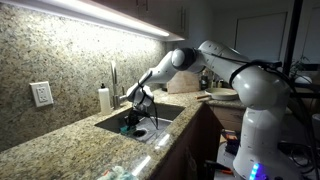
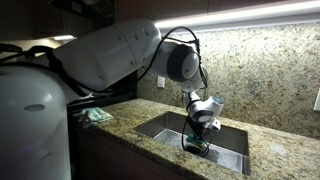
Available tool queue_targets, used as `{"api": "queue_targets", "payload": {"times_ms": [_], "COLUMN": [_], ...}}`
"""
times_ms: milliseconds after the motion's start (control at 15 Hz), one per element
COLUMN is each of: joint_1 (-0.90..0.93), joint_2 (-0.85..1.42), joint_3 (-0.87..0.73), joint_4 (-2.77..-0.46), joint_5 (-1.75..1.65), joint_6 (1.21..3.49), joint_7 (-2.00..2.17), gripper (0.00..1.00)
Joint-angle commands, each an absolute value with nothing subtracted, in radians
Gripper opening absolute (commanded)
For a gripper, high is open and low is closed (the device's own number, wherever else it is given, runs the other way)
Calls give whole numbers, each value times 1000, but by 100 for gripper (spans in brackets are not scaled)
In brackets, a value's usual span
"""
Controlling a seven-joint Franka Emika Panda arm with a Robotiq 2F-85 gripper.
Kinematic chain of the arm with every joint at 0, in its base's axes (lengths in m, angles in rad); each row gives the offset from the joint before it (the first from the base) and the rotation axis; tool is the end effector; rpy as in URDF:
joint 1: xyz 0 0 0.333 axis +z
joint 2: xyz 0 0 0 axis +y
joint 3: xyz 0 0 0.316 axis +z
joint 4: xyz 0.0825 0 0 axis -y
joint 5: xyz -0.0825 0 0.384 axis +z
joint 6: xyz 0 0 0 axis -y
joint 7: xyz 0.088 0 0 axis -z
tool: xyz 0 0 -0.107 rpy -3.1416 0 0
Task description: Push the faucet to the left, use the sponge in the sink to wipe the sink
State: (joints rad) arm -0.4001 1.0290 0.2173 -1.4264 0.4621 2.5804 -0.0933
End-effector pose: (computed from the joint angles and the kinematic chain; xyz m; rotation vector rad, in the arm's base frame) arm 0.7032 -0.1689 0.0944 -2.5890 0.7830 -0.2500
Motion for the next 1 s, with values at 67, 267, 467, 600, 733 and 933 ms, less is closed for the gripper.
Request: {"api": "queue_targets", "payload": {"times_ms": [67,267,467,600,733,933], "joint_1": [-384,-369,-352,-345,-336,-334], "joint_2": [1039,1044,1055,1067,1073,1070], "joint_3": [297,327,341,353,353,335], "joint_4": [-1477,-1487,-1482,-1471,-1471,-1487], "joint_5": [482,479,489,494,498,510], "joint_6": [2516,2453,2409,2367,2333,2314], "joint_7": [-198,-243,-273,-299,-312,-301], "gripper": [0,0,0,0,0,0]}}
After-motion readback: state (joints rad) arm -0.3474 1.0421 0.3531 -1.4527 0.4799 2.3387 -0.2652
